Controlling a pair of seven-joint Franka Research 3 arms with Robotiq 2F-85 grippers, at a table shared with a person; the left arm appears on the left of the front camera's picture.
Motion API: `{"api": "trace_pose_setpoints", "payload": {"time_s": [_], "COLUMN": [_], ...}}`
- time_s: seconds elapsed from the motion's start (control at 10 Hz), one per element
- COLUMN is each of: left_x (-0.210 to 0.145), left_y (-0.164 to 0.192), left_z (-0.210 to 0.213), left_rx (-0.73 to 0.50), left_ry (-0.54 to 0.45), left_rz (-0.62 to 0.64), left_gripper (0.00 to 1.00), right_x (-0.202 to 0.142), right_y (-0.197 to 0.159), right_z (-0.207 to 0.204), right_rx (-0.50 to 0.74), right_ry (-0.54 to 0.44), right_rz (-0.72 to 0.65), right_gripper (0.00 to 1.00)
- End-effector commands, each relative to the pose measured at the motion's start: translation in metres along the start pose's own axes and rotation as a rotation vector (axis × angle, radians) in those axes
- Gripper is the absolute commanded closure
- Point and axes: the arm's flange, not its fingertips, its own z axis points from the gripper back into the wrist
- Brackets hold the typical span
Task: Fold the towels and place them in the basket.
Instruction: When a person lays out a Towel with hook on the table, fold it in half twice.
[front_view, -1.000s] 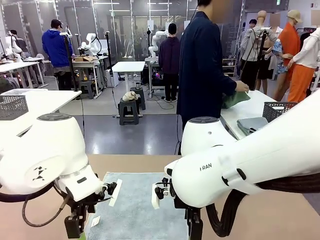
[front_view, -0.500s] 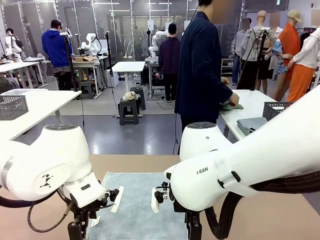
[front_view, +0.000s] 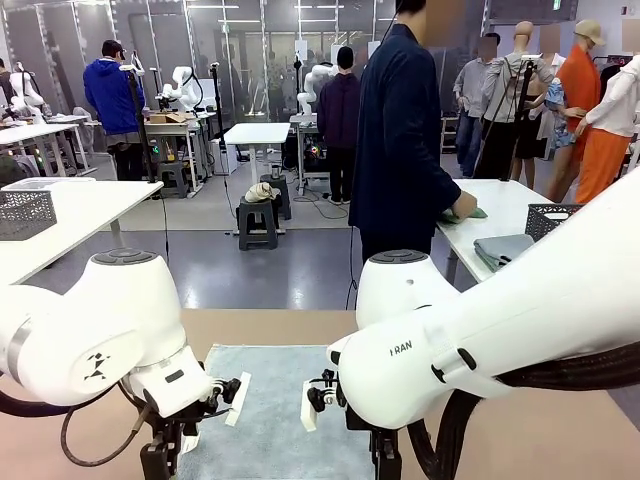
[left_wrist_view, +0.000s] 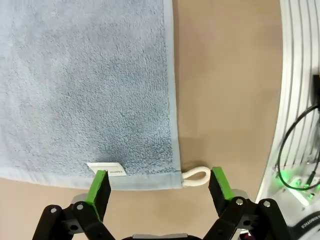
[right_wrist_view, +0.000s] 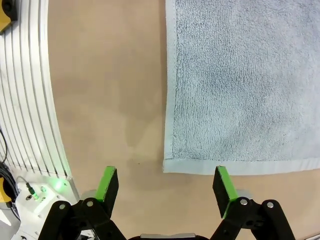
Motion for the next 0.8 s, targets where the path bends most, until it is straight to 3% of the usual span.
{"api": "trace_pose_setpoints", "payload": {"time_s": [0.0,0.7], "left_x": [-0.03,-0.039], "left_y": [-0.037,-0.033], "left_z": [-0.021,-0.035], "left_rx": [0.036,0.027], "left_ry": [-0.001,-0.007], "left_rz": [-0.007,-0.02], "left_gripper": [0.0,0.0], "right_x": [0.005,0.006], "right_y": [-0.003,-0.007], "right_z": [-0.006,-0.014], "right_rx": [-0.029,-0.048], "right_ry": [0.017,0.017], "right_rz": [-0.024,-0.038], "right_gripper": [0.05,0.05]}}
